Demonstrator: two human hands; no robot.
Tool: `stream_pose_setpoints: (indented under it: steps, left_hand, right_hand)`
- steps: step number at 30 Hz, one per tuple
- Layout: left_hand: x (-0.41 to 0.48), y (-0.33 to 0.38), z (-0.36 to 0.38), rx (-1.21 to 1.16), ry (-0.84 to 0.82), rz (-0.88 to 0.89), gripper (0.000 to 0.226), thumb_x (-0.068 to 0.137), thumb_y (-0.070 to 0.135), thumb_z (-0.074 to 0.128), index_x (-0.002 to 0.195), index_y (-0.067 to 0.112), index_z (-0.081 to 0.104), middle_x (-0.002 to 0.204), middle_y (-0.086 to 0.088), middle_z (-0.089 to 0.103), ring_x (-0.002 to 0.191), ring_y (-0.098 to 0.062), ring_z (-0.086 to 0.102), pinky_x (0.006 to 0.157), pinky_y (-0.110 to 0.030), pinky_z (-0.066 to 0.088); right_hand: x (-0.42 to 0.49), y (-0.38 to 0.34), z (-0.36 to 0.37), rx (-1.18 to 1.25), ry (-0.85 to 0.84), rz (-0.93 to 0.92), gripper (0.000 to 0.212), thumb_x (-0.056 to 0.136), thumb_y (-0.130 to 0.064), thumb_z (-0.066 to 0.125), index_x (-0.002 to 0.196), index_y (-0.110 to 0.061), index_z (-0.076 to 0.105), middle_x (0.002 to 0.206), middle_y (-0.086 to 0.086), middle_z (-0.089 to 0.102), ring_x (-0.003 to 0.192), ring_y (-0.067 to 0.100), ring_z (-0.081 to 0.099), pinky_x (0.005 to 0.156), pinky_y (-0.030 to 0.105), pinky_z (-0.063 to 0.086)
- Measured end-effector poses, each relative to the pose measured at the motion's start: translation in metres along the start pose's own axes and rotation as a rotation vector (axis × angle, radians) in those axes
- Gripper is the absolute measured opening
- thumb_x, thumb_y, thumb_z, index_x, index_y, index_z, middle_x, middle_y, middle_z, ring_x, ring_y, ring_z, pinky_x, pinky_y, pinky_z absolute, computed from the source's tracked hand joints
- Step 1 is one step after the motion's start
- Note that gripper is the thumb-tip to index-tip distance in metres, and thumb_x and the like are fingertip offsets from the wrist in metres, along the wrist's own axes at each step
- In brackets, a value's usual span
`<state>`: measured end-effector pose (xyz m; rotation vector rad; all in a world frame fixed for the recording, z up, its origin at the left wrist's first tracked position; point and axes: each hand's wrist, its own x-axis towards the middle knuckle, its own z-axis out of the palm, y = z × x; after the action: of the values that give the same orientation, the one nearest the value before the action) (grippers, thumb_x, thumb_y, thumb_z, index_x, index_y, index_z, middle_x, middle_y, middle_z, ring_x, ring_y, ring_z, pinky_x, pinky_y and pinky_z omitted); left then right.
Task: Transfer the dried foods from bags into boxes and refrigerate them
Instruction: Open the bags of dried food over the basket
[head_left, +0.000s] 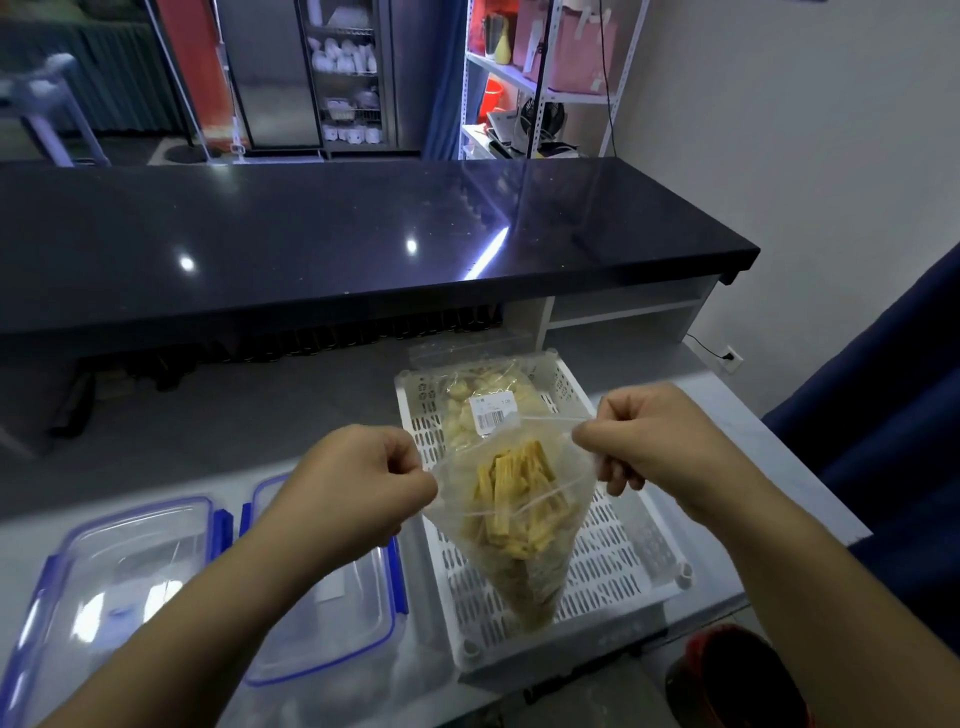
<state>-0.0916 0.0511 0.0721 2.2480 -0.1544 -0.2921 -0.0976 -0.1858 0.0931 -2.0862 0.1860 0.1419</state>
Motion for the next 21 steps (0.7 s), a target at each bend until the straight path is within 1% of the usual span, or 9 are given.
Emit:
stream_pose_setpoints:
  steps: [3,5,8,11,13,15,17,19,21]
  left_hand:
    - [-0.002,-0.011,0.001,0.002,-0.008,-0.029,0.011,0.077,0.011,0.061,0.069,0.004,0.061,0.056,-0.003,0.062,0.045,-0.008,0.059,0.052,-0.03,0.056]
    - [-0.002,-0.017,-0.002,-0.001,-0.003,-0.034,0.011,0.077,0.013,0.061,0.07,0.004,0.062,0.059,-0.005,0.063,0.046,-0.009,0.06,0.053,-0.032,0.057]
    - [-0.004,-0.026,-0.006,0.028,-0.016,-0.05,0.011,0.077,0.016,0.061,0.069,0.008,0.062,0.061,-0.007,0.064,0.052,-0.015,0.062,0.057,-0.036,0.058]
    - [-0.005,-0.04,-0.013,0.091,-0.025,-0.081,0.01,0.074,0.019,0.06,0.066,0.012,0.061,0.064,-0.008,0.067,0.06,-0.022,0.067,0.059,-0.042,0.059]
    - [-0.006,-0.05,-0.018,0.087,-0.032,-0.109,0.009,0.074,0.018,0.061,0.068,0.01,0.062,0.066,-0.01,0.068,0.06,-0.02,0.066,0.059,-0.04,0.059]
    - [-0.009,-0.058,-0.022,0.074,-0.049,-0.124,0.01,0.075,0.017,0.062,0.069,0.009,0.063,0.066,-0.01,0.068,0.058,-0.017,0.064,0.058,-0.036,0.058]
    - [-0.01,-0.064,-0.027,0.081,-0.071,-0.119,0.011,0.075,0.02,0.064,0.068,0.011,0.064,0.065,-0.007,0.068,0.06,-0.018,0.065,0.058,-0.034,0.058]
    - [-0.009,-0.07,-0.034,0.089,-0.077,-0.104,0.014,0.077,0.026,0.065,0.068,0.015,0.064,0.064,-0.003,0.068,0.063,-0.019,0.067,0.061,-0.038,0.06]
    - [-0.005,-0.073,-0.041,0.086,-0.036,-0.078,0.016,0.079,0.031,0.064,0.069,0.018,0.064,0.064,-0.001,0.068,0.063,-0.017,0.067,0.064,-0.042,0.059]
  right_hand:
    - [0.0,0.005,0.018,0.016,-0.019,0.019,0.021,0.08,-0.004,0.064,0.061,-0.003,0.057,0.045,0.005,0.059,0.041,0.015,0.055,0.041,0.021,0.041]
    - [0.0,0.002,0.025,0.052,-0.004,0.002,0.023,0.081,-0.007,0.065,0.06,-0.006,0.055,0.045,0.005,0.058,0.04,0.014,0.054,0.041,0.021,0.041]
    - [0.0,-0.006,0.036,0.07,-0.011,-0.035,0.023,0.082,-0.014,0.068,0.064,-0.004,0.057,0.049,0.006,0.06,0.041,0.013,0.055,0.042,0.019,0.042]
    - [-0.002,-0.008,0.059,0.047,-0.045,-0.041,0.027,0.083,-0.02,0.069,0.071,0.003,0.06,0.052,0.006,0.061,0.042,0.011,0.055,0.042,0.017,0.042]
    - [-0.003,-0.009,0.076,0.034,-0.057,-0.038,0.029,0.082,-0.022,0.07,0.072,0.003,0.06,0.053,0.006,0.061,0.042,0.009,0.055,0.042,0.015,0.043]
    - [-0.002,-0.012,0.091,0.029,-0.061,-0.042,0.028,0.082,-0.024,0.071,0.069,-0.003,0.059,0.053,0.006,0.061,0.043,0.01,0.055,0.045,0.018,0.046]
    - [-0.001,-0.015,0.099,0.013,-0.056,-0.043,0.031,0.082,-0.028,0.07,0.07,-0.002,0.059,0.055,0.005,0.061,0.045,0.011,0.056,0.047,0.02,0.048]
    - [-0.001,-0.018,0.101,0.01,-0.051,-0.044,0.04,0.081,-0.033,0.07,0.074,0.005,0.059,0.056,0.006,0.06,0.044,0.009,0.055,0.046,0.018,0.047]
    - [-0.001,-0.02,0.099,0.011,-0.043,-0.049,0.046,0.081,-0.037,0.069,0.075,0.007,0.059,0.057,0.006,0.06,0.043,0.008,0.054,0.045,0.016,0.045]
